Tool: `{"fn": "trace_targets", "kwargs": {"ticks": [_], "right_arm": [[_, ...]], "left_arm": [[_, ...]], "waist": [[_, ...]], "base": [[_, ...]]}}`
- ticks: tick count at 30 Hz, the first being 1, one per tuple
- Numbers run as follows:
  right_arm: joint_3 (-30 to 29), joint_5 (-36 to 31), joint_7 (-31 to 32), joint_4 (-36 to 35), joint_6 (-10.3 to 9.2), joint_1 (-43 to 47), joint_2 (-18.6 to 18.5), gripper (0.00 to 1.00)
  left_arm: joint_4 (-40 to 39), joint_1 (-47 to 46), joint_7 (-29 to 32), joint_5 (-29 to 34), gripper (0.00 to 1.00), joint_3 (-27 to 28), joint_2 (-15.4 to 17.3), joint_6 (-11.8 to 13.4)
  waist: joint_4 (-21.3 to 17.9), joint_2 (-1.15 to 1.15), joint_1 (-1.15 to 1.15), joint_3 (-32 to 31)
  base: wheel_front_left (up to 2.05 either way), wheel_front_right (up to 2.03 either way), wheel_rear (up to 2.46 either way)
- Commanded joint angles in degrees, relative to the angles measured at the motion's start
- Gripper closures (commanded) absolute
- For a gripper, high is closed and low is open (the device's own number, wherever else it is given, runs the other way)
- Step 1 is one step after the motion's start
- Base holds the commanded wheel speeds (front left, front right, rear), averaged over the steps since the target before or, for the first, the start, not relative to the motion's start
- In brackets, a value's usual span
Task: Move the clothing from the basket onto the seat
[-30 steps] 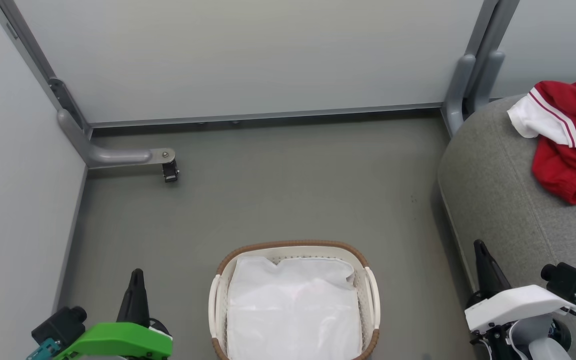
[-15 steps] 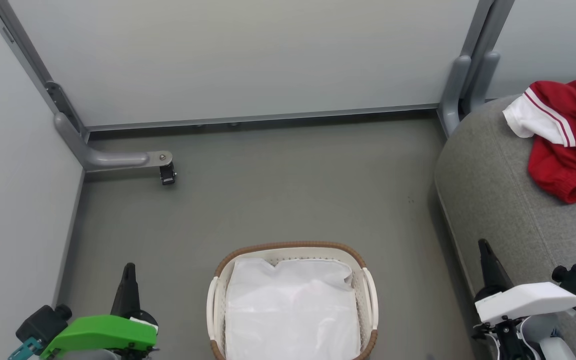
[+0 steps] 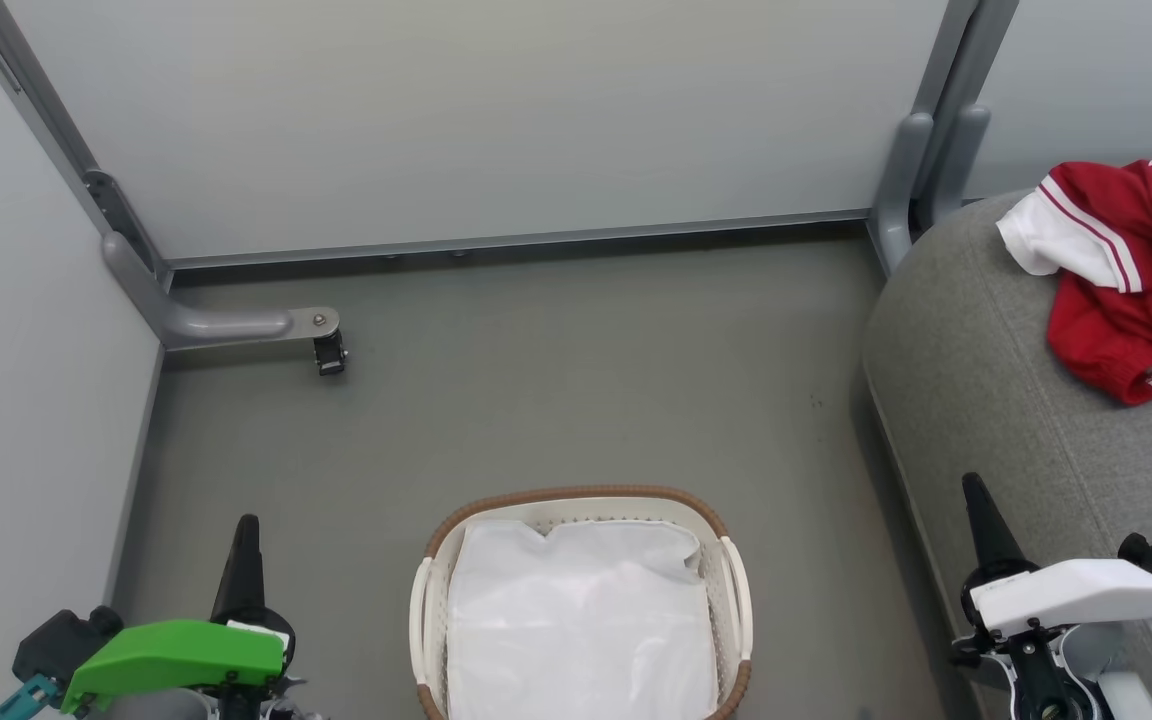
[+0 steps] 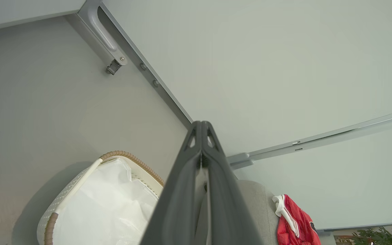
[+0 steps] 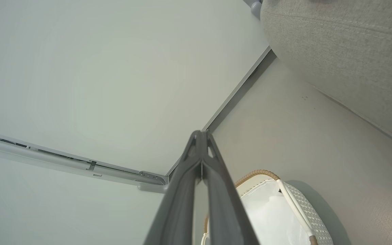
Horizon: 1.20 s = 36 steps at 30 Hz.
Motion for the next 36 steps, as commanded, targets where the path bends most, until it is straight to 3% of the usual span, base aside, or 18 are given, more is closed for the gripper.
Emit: {"fn": "trace_targets", "kwargs": {"ticks": [1, 36], "right_arm": [[-0.3, 1.6, 0.3, -0.7, -0.02, -1.1, -0.3, 1.00], [-2.3, 20.3, 5.3, -1.4, -0.03, -1.5, -0.5, 1.00]], "left_arm": [[-0.6, -1.6, 0.3, -1.5, 1.00, 0.4, 0.6, -0.4], [-1.2, -3.4, 5.5, -18.2, 1.00, 4.1, 0.4, -1.8]], "waist": [[0.0, 0.00, 0.00, 0.0], [-1.3, 0.00, 0.00, -0.7]], "base": [[0.00, 0.00, 0.00], [0.00, 0.00, 0.00]]}}
